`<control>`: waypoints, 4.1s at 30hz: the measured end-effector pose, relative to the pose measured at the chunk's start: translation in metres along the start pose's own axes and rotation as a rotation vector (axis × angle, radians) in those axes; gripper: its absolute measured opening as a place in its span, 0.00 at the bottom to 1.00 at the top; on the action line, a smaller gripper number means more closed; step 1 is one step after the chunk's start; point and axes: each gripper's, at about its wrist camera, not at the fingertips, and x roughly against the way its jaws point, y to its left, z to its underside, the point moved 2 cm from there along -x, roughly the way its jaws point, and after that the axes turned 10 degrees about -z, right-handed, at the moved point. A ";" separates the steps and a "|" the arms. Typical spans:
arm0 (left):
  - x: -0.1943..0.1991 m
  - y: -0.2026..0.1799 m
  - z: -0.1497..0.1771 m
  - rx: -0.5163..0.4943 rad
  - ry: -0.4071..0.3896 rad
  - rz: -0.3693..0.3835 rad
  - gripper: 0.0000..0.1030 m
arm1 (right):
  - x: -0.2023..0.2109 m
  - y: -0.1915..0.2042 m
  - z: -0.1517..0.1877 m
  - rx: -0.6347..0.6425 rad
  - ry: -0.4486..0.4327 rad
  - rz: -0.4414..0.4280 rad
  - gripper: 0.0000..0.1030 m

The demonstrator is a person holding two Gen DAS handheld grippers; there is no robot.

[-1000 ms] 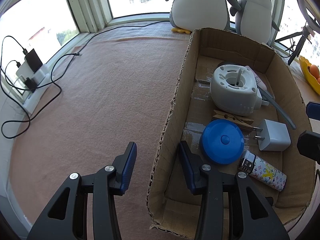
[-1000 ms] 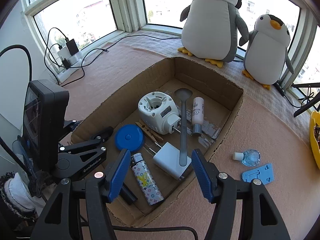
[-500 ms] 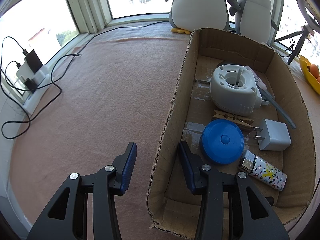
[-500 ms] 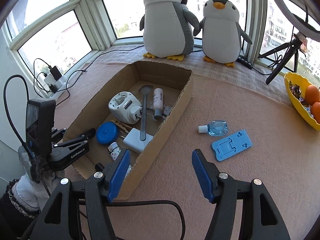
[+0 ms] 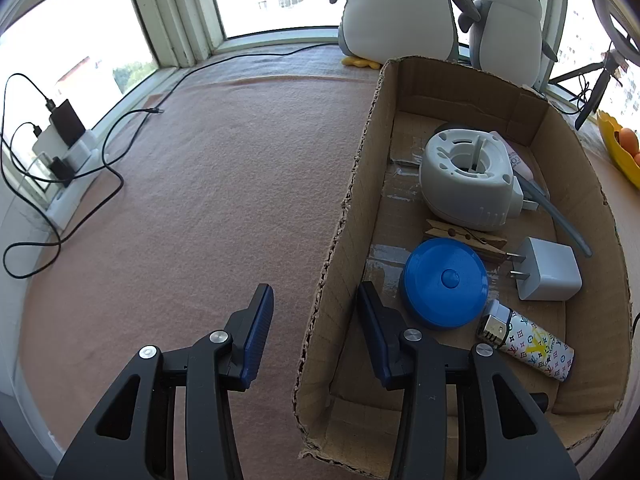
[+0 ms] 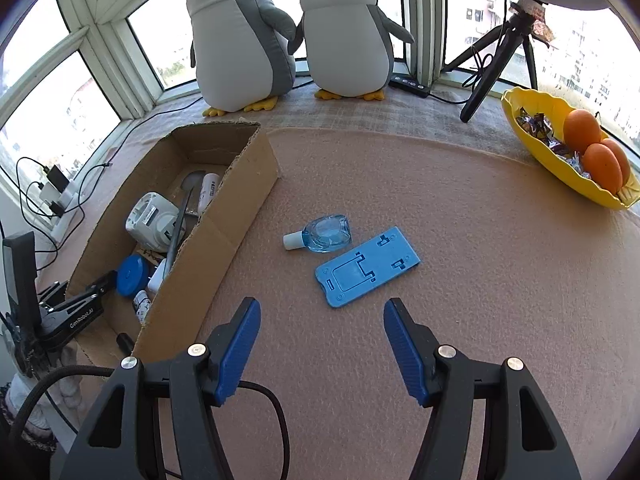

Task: Organize rigid objects
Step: 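Move the right gripper to the blue eye-drop bottle and grasp it, then carry the eye-drop bottle with the right gripper into the box and release, then move the right gripper to the blue phone stand and grasp it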

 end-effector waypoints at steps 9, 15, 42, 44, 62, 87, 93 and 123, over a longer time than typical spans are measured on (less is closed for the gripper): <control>0.000 0.000 0.001 0.003 0.000 -0.001 0.42 | -0.030 -0.002 -0.030 0.059 0.026 -0.042 0.63; -0.001 0.001 0.001 0.000 0.001 -0.002 0.42 | -0.054 0.005 -0.040 0.117 0.062 -0.022 0.63; -0.003 0.003 0.003 0.027 0.002 0.015 0.42 | -0.092 0.010 -0.041 0.212 0.177 0.068 0.51; -0.003 0.003 0.003 0.028 0.002 0.016 0.42 | -0.092 0.010 -0.041 0.214 0.176 0.068 0.51; -0.003 0.003 0.003 0.028 0.002 0.016 0.42 | -0.045 0.034 -0.072 0.249 0.018 0.034 0.51; -0.003 0.002 0.003 0.029 0.002 0.016 0.42 | -0.071 0.098 -0.092 0.346 0.025 -0.044 0.51; -0.003 0.002 0.003 0.028 0.002 0.015 0.42 | -0.075 0.096 -0.093 0.338 0.033 -0.045 0.51; -0.004 0.002 0.000 0.003 -0.004 0.029 0.42 | -0.006 0.089 -0.086 0.273 -0.041 0.020 0.62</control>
